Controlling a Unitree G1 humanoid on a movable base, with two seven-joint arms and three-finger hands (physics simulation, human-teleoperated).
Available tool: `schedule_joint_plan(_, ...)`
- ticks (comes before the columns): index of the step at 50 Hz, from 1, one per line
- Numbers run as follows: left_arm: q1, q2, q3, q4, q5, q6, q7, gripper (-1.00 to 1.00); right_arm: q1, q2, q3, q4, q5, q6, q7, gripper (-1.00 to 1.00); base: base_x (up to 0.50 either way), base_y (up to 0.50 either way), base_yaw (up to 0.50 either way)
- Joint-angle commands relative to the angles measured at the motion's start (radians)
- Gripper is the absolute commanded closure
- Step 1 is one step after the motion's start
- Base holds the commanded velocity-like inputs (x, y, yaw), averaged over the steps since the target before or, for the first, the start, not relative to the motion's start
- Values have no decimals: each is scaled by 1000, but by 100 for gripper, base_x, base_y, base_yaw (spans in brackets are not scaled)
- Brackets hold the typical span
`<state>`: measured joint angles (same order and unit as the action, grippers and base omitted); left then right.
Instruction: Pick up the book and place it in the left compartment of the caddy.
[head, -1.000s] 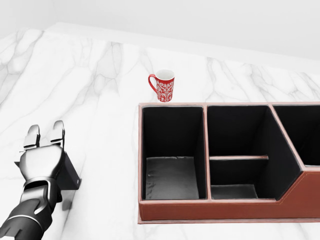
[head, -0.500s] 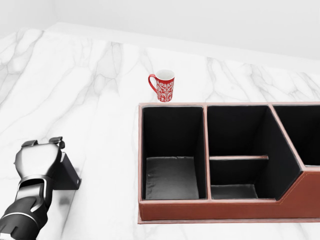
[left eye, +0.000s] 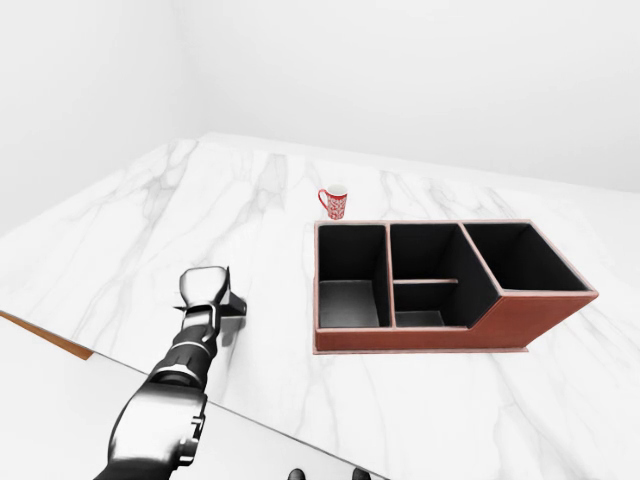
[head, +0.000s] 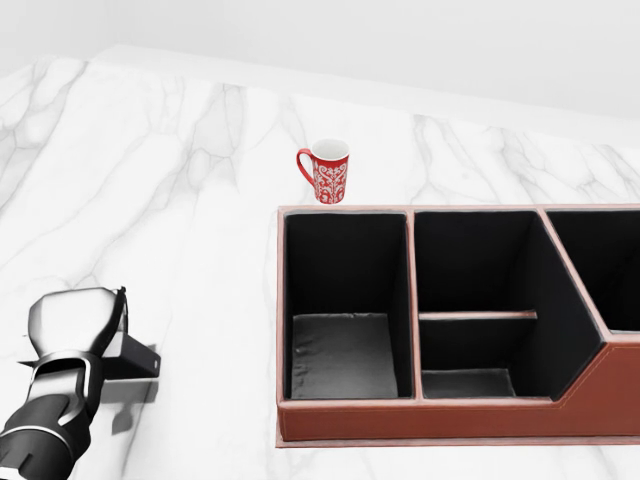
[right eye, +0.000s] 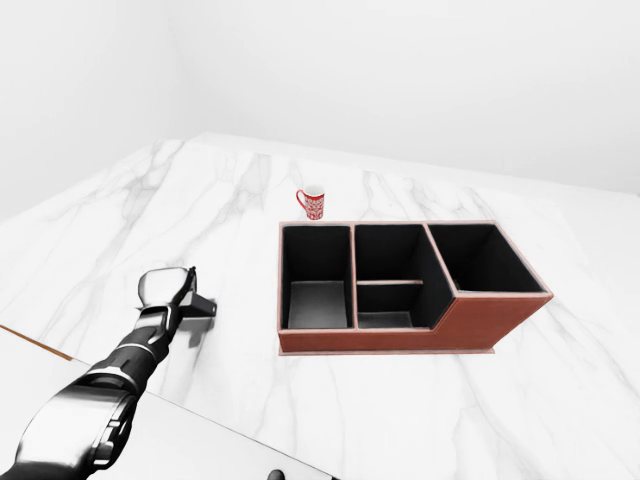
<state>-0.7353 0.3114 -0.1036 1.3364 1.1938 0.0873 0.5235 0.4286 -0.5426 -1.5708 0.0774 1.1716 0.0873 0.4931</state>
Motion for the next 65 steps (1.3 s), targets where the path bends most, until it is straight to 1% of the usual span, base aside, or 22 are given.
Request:
schedule_joint_plan(1,13,-22,41,4,-24,0,0,100,0,0,0,-1,0,0,1,-100,0,0,0)
schedule_joint_plan(2,15,-23,39,-2,-26,0,0,100,-2,0,0,0,-2,0,1,-100,0,0,0)
schedule_joint_plan(5,13,-18,66,-34,-73,0,0,100,0,2,0,-7,1,0,0,-100,0,0,0)
schedule_joint_plan(9,20,-15,59,-63,-93,0,0,100,0,1,0,-2,-1,0,1,-100,0,0,0)
schedule_joint_plan(14,48,-16,53,-149,-98,0,0,100,0,5,0,-7,0,0,2,-100,0,0,0)
schedule_joint_plan(15,71,-16,49,-211,-93,0,0,100,4,3,0,-9,5,0,-2,-100,0,0,0)
schedule_joint_plan(17,84,-19,46,-239,-80,0,0,100,8,1,0,-12,9,0,-5,-100,0,0,0)
schedule_joint_plan(20,159,-29,48,-428,-45,0,0,100,7,1,0,-11,8,0,-3,-100,0,0,0)
schedule_joint_plan(24,231,-42,74,-605,-15,0,0,100,2,2,0,-1,0,0,7,-100,0,0,0)
schedule_joint_plan(27,287,-51,97,-738,-24,0,0,100,7,1,0,-6,6,0,4,-100,0,0,0)
schedule_joint_plan(31,363,-67,122,-940,-4,0,0,100,6,3,0,-13,5,0,3,-100,0,0,0)
schedule_joint_plan(36,391,-88,136,-1034,24,0,0,100,1,1,0,-9,1,0,4,-100,0,0,0)
schedule_joint_plan(39,427,-107,137,-1145,51,0,0,100,0,2,0,-9,0,0,5,-100,0,0,0)
schedule_joint_plan(45,450,-129,145,-1242,64,0,0,100,1,3,0,-16,4,0,0,-100,0,0,0)
schedule_joint_plan(48,478,-146,142,-1338,77,0,0,100,1,2,0,-13,3,0,3,-100,0,0,0)
schedule_joint_plan(55,526,-177,136,-1494,112,0,0,100,5,3,0,-19,9,0,1,-100,0,0,0)
schedule_joint_plan(56,536,-181,140,-1526,88,0,0,100,4,4,0,-17,7,0,3,-100,0,0,0)
schedule_joint_plan(58,551,-189,139,-1578,108,0,0,100,0,6,0,-12,1,0,9,-100,0,0,0)
schedule_joint_plan(60,563,-196,141,-1627,90,0,0,100,-1,7,0,-12,2,0,11,-100,0,0,0)
schedule_joint_plan(62,573,-205,138,-1673,109,0,0,100,2,8,0,-18,6,0,7,-100,0,0,0)
schedule_joint_plan(63,585,-213,128,-1727,118,0,0,100,5,7,0,-19,9,0,6,-100,0,0,0)
schedule_joint_plan(65,589,-220,125,-1744,127,0,0,100,4,7,0,-18,8,0,7,-100,0,0,0)
